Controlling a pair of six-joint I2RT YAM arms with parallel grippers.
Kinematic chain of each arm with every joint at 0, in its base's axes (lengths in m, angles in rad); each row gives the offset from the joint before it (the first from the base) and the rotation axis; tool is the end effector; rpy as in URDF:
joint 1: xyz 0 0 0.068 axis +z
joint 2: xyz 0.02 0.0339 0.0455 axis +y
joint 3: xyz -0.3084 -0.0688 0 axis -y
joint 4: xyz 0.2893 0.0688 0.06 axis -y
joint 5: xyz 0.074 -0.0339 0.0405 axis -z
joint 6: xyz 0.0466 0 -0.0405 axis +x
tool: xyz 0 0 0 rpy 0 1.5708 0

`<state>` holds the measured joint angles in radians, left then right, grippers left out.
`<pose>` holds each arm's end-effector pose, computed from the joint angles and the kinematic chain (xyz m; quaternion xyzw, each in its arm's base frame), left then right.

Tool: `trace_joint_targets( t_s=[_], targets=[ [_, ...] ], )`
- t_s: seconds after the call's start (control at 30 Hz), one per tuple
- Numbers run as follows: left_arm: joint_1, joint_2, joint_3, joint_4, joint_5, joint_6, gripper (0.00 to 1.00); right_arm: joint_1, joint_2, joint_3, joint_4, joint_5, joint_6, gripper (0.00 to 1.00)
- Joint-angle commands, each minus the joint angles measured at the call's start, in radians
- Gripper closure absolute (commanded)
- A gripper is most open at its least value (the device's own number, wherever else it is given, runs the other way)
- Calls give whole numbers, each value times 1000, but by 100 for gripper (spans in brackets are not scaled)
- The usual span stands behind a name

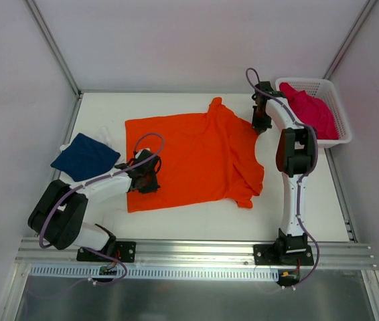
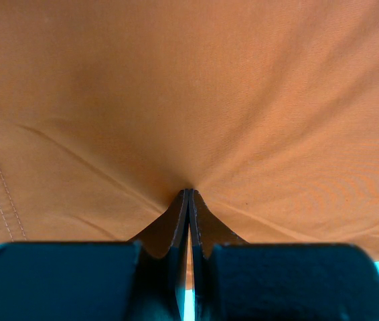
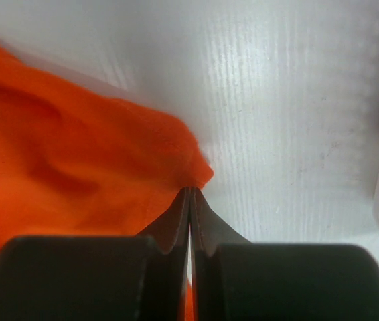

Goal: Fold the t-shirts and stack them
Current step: Flatten out the tshirt

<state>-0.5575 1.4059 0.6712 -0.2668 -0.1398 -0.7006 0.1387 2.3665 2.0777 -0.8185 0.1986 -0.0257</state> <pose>0.2487 -0.1474 0.1671 -0.0880 0.9536 -0.1106 0.2660 0.5838 0.0722 0.1974 -0.0568 0.9671 -0.0834 0.2336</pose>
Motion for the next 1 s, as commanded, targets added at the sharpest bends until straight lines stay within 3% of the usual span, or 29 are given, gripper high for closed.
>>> trace_joint_targets(
  t_s=[0.0,0.2,0.5,0.97],
  targets=[
    [-9,-13,-42,-83,-34,-13,100,-13,-12,21,-64,-66,20,99],
    [-9,-100,-33,-98,-53,-1,100,-5,-145,-122,33,-151,23,100],
    [-9,-183,34,-155,-61,27,100,25,-265,-172,47,-163,18,99],
    [-9,-249,-1,-166,31,9,100,56,-105,-114,47,-229,63,100]
  ],
)
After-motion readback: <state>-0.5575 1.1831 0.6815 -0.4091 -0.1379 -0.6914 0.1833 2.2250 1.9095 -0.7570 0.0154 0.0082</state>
